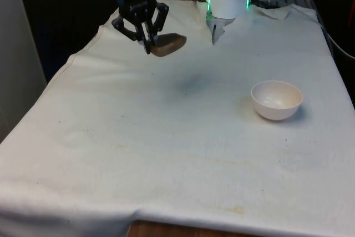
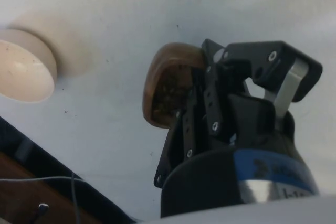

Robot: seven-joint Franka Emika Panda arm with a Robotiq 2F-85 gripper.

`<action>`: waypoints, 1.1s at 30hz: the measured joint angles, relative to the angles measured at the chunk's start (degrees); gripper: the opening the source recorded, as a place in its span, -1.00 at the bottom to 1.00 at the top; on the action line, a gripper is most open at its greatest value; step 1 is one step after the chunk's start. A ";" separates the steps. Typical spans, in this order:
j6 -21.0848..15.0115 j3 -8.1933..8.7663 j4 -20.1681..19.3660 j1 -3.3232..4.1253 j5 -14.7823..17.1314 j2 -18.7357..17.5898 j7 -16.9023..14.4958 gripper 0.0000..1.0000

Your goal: Pour the coffee beans from the cup into the bowl.

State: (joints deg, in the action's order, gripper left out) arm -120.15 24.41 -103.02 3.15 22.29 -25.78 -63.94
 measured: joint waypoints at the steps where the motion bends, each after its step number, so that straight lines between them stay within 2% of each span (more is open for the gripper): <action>1: 0.00 -0.06 -0.11 0.06 -0.06 0.17 0.23 -0.99; 11: -0.46 -1.49 -0.40 0.34 -0.17 0.46 3.44 -0.99; 18: -0.86 -1.89 -0.34 0.46 -0.46 0.46 5.21 -0.99; 33: -1.38 -2.86 0.17 0.52 -4.58 0.46 10.43 -0.99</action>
State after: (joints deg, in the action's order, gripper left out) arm -121.52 21.54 -102.85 3.67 17.70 -25.32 -53.51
